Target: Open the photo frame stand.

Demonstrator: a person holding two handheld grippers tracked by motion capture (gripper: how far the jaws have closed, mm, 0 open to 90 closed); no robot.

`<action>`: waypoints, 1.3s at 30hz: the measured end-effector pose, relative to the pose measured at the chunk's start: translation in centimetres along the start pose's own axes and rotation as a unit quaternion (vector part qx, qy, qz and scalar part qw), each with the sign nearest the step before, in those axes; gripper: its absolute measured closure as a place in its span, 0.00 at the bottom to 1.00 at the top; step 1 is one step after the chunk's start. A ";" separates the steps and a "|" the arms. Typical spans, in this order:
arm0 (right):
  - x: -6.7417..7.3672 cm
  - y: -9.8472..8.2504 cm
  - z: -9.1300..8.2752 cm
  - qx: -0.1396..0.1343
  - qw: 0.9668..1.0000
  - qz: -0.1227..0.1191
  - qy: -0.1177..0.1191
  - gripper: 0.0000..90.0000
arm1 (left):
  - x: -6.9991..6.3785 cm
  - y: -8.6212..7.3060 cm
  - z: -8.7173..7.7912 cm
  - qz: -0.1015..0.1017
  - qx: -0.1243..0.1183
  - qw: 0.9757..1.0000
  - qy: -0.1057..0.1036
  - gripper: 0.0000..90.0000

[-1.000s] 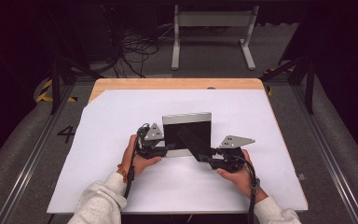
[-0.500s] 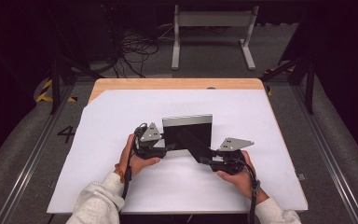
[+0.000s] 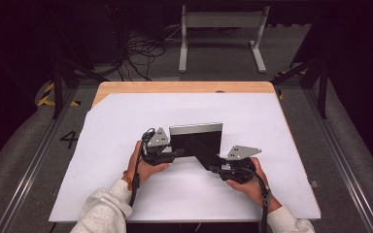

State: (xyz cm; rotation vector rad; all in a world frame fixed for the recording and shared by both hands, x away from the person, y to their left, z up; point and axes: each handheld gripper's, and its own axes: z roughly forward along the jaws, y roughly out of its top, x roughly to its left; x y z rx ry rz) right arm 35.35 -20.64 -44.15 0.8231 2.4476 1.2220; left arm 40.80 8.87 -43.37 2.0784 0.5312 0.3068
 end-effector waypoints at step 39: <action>0.4 0.3 -0.5 0.019 0.999 -0.037 0.009 0.72 | -1.1 -1.0 1.7 0.035 0.046 0.998 -0.009 0.72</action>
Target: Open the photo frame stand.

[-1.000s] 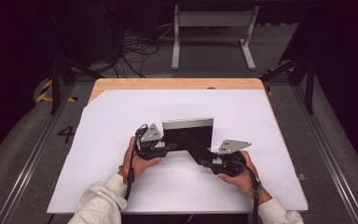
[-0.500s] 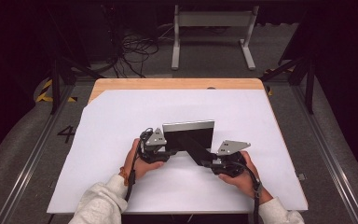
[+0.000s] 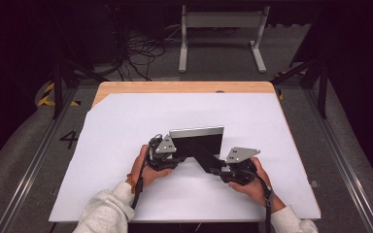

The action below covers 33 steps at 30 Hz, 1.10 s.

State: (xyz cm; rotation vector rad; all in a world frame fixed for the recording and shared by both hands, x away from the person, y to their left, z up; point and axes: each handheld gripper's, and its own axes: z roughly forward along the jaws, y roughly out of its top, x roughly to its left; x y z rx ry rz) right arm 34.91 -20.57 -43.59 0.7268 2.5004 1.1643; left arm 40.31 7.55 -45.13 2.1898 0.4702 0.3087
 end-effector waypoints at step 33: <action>0.0 0.3 -0.3 -0.020 1.000 0.016 -0.004 0.79 | 2.5 -0.6 -3.5 -0.029 -0.076 0.996 0.027 0.67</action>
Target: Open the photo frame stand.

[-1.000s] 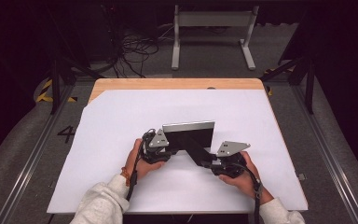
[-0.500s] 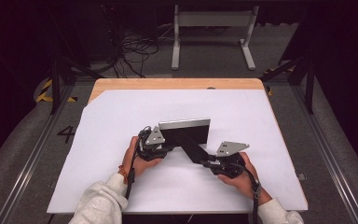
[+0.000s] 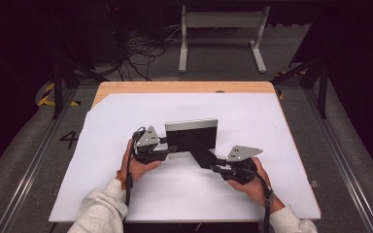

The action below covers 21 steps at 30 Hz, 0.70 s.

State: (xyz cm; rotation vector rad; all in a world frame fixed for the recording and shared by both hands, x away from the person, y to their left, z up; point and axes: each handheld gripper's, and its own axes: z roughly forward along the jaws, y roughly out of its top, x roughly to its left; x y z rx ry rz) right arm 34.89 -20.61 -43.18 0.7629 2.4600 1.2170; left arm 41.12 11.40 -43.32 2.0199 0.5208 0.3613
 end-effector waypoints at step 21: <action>0.6 0.0 0.4 0.034 0.999 -0.025 0.012 0.80 | -0.4 0.5 -0.8 0.019 -0.009 1.000 -0.019 0.80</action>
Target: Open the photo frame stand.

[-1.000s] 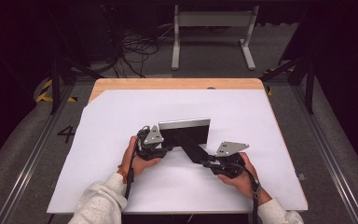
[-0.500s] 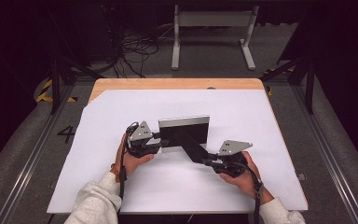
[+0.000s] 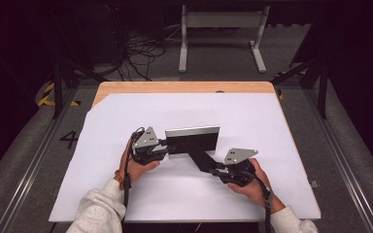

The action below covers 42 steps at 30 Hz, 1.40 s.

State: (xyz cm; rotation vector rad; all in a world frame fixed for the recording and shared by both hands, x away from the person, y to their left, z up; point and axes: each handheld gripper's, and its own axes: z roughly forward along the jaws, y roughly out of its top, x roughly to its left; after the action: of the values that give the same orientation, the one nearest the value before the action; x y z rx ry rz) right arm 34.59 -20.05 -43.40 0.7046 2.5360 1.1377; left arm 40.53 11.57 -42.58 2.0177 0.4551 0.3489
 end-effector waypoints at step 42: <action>1.4 0.5 -0.2 0.019 0.999 -0.026 0.034 0.89 | -1.1 1.0 -1.7 0.030 -0.016 0.999 0.002 0.78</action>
State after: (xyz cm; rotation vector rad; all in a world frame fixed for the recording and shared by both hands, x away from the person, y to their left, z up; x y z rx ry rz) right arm 33.48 -19.16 -42.92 0.6149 2.6222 1.1181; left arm 38.96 11.96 -41.00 2.0035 0.3908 0.3947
